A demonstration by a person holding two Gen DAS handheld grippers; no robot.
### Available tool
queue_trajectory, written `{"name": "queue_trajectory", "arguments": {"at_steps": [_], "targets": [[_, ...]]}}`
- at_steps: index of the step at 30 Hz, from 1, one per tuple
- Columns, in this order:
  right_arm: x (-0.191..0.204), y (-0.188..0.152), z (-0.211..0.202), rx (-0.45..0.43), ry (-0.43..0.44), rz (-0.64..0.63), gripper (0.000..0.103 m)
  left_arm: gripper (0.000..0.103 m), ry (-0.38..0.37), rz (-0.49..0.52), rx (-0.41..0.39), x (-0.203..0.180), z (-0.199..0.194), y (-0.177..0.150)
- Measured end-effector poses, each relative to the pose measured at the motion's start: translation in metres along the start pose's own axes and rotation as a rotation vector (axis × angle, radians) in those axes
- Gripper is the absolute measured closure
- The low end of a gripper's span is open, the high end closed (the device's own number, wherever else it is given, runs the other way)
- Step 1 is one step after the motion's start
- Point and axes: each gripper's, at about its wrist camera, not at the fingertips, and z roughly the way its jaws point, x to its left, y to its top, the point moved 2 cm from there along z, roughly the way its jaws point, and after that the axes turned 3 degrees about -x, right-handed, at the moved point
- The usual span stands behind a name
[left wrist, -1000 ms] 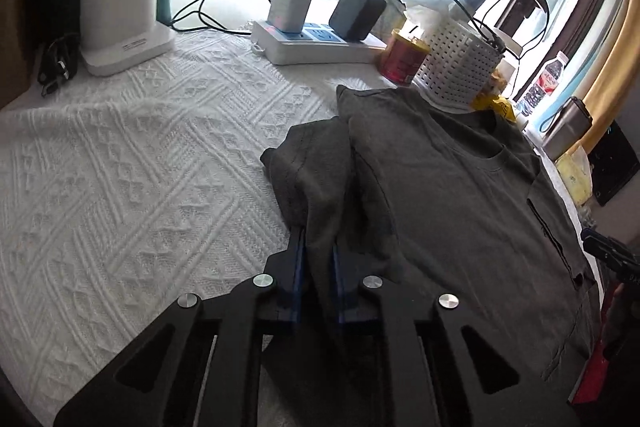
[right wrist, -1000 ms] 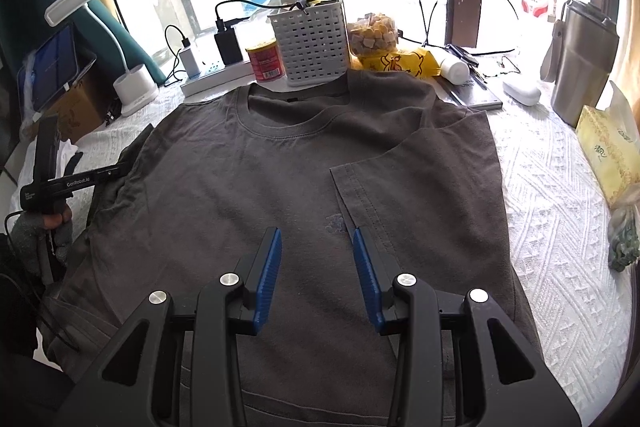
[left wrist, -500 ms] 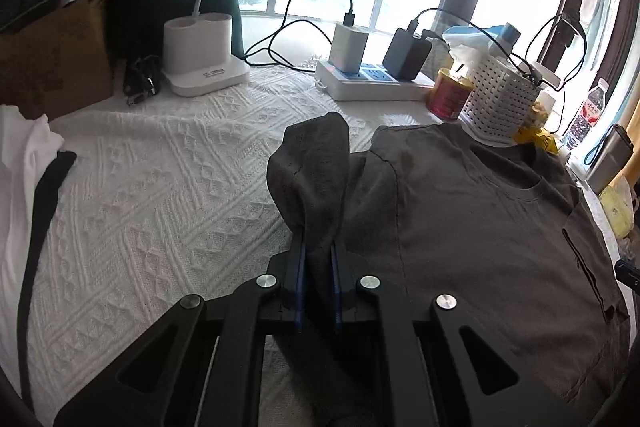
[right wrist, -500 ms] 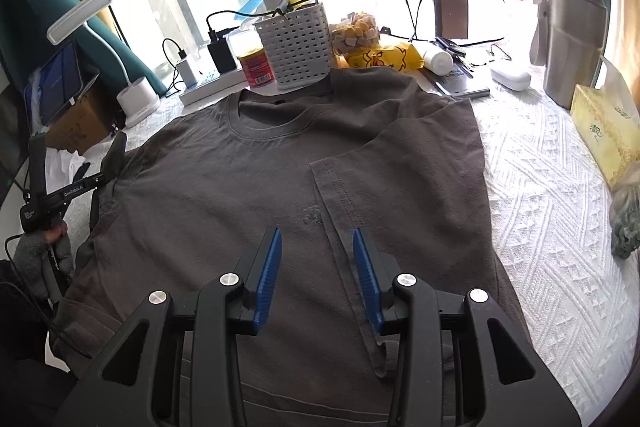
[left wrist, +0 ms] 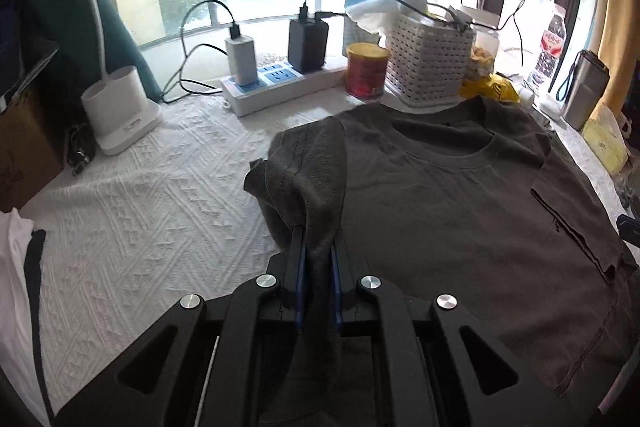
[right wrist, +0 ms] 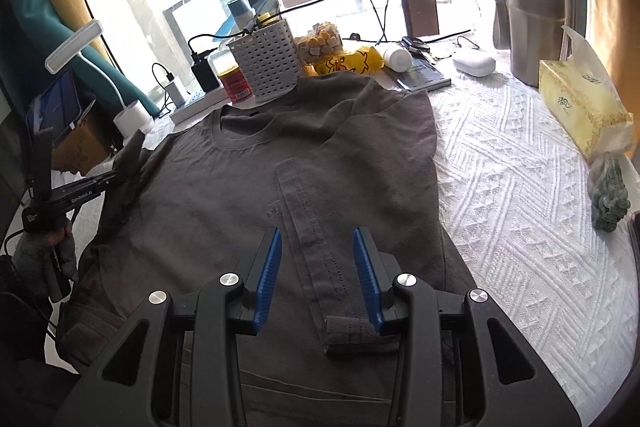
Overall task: Fold small clothes
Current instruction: 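Fold the grasped side over the middle and open the left tool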
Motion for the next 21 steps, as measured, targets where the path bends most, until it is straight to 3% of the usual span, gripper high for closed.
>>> {"name": "queue_trajectory", "arguments": {"at_steps": [3, 5, 7, 10, 13, 21], "targets": [[-0.006, -0.002, -0.003, -0.003, 0.0, 0.011, 0.063, 0.089, -0.05, 0.01, 0.067, -0.015, 0.014, -0.005], [-0.009, -0.003, -0.005, -0.005, -0.003, 0.016, 0.063, 0.063, -0.094, 0.015, 0.089, -0.026, 0.016, -0.009], [-0.011, -0.005, -0.008, -0.008, -0.006, 0.022, 0.063, 0.05, -0.145, 0.016, 0.083, -0.035, 0.011, -0.011], [-0.015, -0.006, -0.009, -0.01, -0.009, 0.029, 0.063, 0.049, -0.208, 0.01, 0.079, -0.042, -0.001, -0.011], [-0.015, -0.006, -0.007, -0.009, -0.007, 0.032, 0.063, 0.049, -0.223, -0.005, 0.07, -0.037, -0.017, -0.012], [-0.006, -0.002, 0.001, 0.003, 0.009, 0.013, 0.063, 0.049, -0.105, -0.062, 0.039, 0.012, -0.036, -0.02]]}}
